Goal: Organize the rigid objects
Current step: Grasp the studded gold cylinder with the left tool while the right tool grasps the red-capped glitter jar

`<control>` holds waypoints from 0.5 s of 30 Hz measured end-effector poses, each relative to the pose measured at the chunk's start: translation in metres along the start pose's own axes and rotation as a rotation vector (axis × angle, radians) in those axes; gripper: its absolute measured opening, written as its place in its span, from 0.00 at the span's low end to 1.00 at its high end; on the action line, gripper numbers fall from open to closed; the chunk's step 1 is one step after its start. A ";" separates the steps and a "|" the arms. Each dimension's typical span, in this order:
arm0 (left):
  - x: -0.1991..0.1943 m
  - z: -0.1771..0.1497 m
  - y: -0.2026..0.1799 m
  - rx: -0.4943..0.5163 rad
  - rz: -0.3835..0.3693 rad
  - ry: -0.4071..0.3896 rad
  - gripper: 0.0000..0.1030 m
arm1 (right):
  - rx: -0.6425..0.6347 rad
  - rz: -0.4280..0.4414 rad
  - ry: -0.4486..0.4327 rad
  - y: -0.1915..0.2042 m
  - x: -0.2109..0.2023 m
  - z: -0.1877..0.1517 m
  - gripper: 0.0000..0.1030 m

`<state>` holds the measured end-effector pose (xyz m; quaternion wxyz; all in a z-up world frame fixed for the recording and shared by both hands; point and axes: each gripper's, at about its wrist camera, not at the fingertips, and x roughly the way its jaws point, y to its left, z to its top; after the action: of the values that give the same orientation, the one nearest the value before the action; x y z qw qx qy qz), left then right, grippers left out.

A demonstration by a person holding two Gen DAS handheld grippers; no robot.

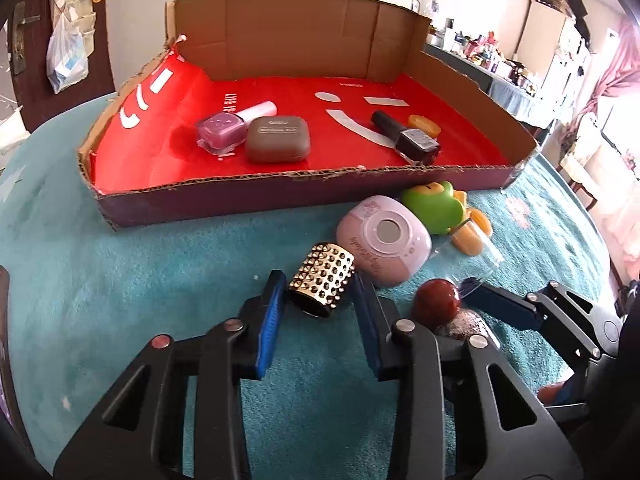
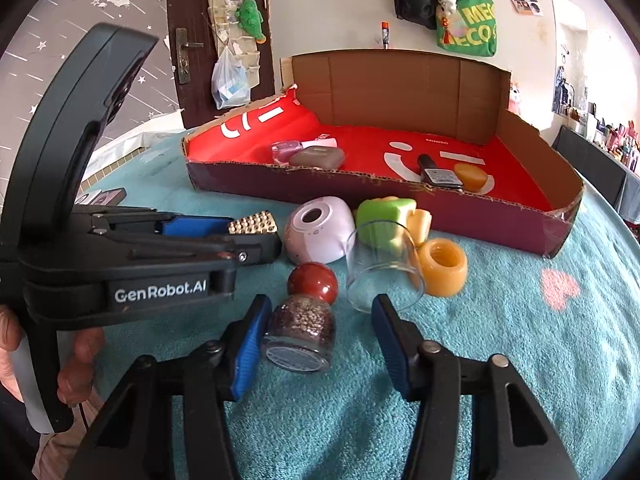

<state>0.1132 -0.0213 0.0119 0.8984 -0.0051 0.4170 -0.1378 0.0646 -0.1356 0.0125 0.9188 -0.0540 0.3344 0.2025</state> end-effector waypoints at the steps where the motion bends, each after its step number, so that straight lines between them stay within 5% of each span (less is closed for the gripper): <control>1: 0.000 0.000 -0.001 0.005 0.005 -0.003 0.31 | -0.003 0.002 0.000 0.001 0.000 0.000 0.48; 6: -0.002 -0.001 0.002 -0.009 -0.007 -0.004 0.25 | -0.019 0.007 0.000 0.003 -0.001 -0.001 0.32; 15: -0.016 -0.011 0.013 -0.038 -0.007 -0.003 0.23 | 0.014 0.014 0.009 -0.009 -0.013 -0.007 0.32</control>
<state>0.0983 -0.0034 0.0145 0.8983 -0.0238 0.4181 -0.1332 0.0551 -0.1498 0.0145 0.9163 -0.0460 0.3402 0.2064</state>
